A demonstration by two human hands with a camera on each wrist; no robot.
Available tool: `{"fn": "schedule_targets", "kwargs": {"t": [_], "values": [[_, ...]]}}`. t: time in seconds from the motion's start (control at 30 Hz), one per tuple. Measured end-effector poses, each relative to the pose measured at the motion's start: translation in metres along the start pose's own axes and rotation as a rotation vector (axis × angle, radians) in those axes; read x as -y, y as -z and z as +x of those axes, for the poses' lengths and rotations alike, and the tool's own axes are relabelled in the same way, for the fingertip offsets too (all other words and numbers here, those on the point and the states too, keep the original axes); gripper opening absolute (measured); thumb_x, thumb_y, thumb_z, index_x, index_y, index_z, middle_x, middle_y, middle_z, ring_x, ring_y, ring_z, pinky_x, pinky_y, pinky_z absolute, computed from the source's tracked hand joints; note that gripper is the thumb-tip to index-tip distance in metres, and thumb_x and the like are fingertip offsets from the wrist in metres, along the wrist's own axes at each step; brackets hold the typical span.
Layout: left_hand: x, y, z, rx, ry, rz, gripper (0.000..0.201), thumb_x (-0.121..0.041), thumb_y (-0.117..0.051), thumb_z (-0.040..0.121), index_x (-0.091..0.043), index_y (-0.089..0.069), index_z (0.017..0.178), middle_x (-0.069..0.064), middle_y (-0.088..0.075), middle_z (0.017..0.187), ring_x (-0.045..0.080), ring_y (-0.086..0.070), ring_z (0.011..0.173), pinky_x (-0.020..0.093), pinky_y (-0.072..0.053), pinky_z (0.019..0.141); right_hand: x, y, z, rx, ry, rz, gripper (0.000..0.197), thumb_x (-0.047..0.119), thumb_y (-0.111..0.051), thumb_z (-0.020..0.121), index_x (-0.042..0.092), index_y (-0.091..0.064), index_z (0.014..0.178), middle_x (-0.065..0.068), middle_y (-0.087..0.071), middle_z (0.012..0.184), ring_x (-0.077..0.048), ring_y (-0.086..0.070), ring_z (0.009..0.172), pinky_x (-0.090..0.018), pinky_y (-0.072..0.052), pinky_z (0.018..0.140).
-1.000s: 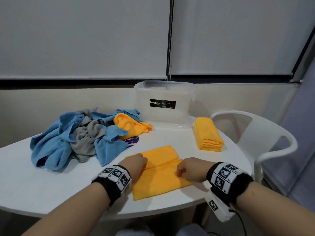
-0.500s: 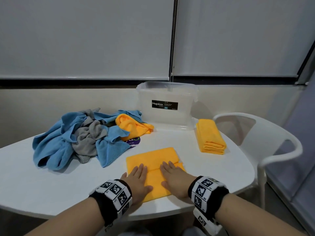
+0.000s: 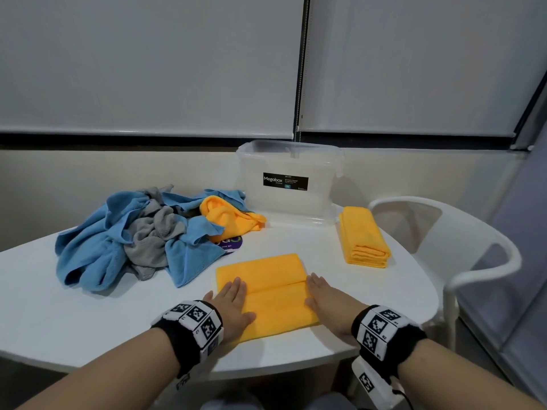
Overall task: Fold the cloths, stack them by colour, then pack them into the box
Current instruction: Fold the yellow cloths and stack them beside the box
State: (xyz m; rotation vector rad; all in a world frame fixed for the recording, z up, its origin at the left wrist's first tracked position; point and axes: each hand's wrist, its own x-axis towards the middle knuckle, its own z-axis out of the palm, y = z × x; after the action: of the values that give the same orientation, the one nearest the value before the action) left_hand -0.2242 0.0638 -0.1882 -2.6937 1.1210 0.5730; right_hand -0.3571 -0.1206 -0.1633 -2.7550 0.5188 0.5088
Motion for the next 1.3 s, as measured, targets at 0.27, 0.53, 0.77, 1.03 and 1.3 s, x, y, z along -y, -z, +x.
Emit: {"fn": "schedule_targets", "kwargs": {"t": [0.27, 0.53, 0.77, 1.03, 1.3], "values": [[0.008, 0.005, -0.021, -0.017, -0.017, 0.067, 0.093, -0.077, 0.004, 0.082, -0.014, 0.017, 0.15, 0.002, 0.024, 0.157, 0.02, 0.014, 0.147, 0.046, 0.001, 0.119, 0.007, -0.018, -0.025, -0.016, 0.252, -0.074, 0.111, 0.073, 0.006, 0.061, 0.012, 0.0, 0.153, -0.004, 0.008, 0.16, -0.017, 0.007, 0.148, -0.021, 0.004, 0.113], [0.003, -0.003, -0.02, 0.033, -0.066, 0.067, 0.073, -0.055, -0.019, 0.099, -0.018, 0.017, 0.15, 0.0, 0.025, 0.157, 0.022, 0.016, 0.147, 0.047, -0.003, 0.119, 0.012, -0.018, -0.013, 0.018, 0.214, -0.257, 0.054, 0.018, -0.025, 0.105, 0.008, -0.003, 0.153, -0.008, 0.003, 0.161, -0.02, -0.004, 0.148, -0.032, -0.011, 0.119], [0.005, 0.012, -0.032, 0.094, -0.239, 0.053, 0.137, -0.089, 0.025, 0.034, -0.016, 0.017, 0.15, 0.0, 0.025, 0.157, 0.018, 0.014, 0.147, 0.045, 0.002, 0.118, 0.007, 0.004, -0.031, 0.005, 0.194, -0.235, 0.034, 0.024, -0.031, 0.102, 0.005, -0.059, 0.105, -0.014, -0.061, 0.107, -0.03, -0.055, 0.092, -0.035, -0.044, 0.077], [-0.006, 0.046, 0.016, -0.048, -0.09, 0.013, 0.076, -0.056, -0.019, 0.098, -0.011, 0.012, 0.151, 0.004, 0.018, 0.159, 0.02, 0.009, 0.148, 0.044, -0.003, 0.12, 0.032, 0.027, 0.038, -0.135, 0.13, -0.129, 0.052, 0.027, -0.031, 0.104, 0.004, -0.02, 0.15, -0.013, -0.017, 0.158, -0.028, -0.018, 0.145, -0.037, -0.024, 0.114], [0.008, 0.025, 0.05, 0.025, -0.048, 0.0, 0.074, -0.054, -0.021, 0.099, -0.014, 0.013, 0.151, 0.0, 0.02, 0.158, 0.017, 0.009, 0.148, 0.044, -0.005, 0.119, 0.026, 0.017, 0.079, 0.131, -0.013, -0.189, 0.075, 0.048, -0.028, 0.101, 0.006, 0.01, 0.151, -0.009, 0.016, 0.159, -0.024, 0.008, 0.148, -0.043, -0.01, 0.12]]}}
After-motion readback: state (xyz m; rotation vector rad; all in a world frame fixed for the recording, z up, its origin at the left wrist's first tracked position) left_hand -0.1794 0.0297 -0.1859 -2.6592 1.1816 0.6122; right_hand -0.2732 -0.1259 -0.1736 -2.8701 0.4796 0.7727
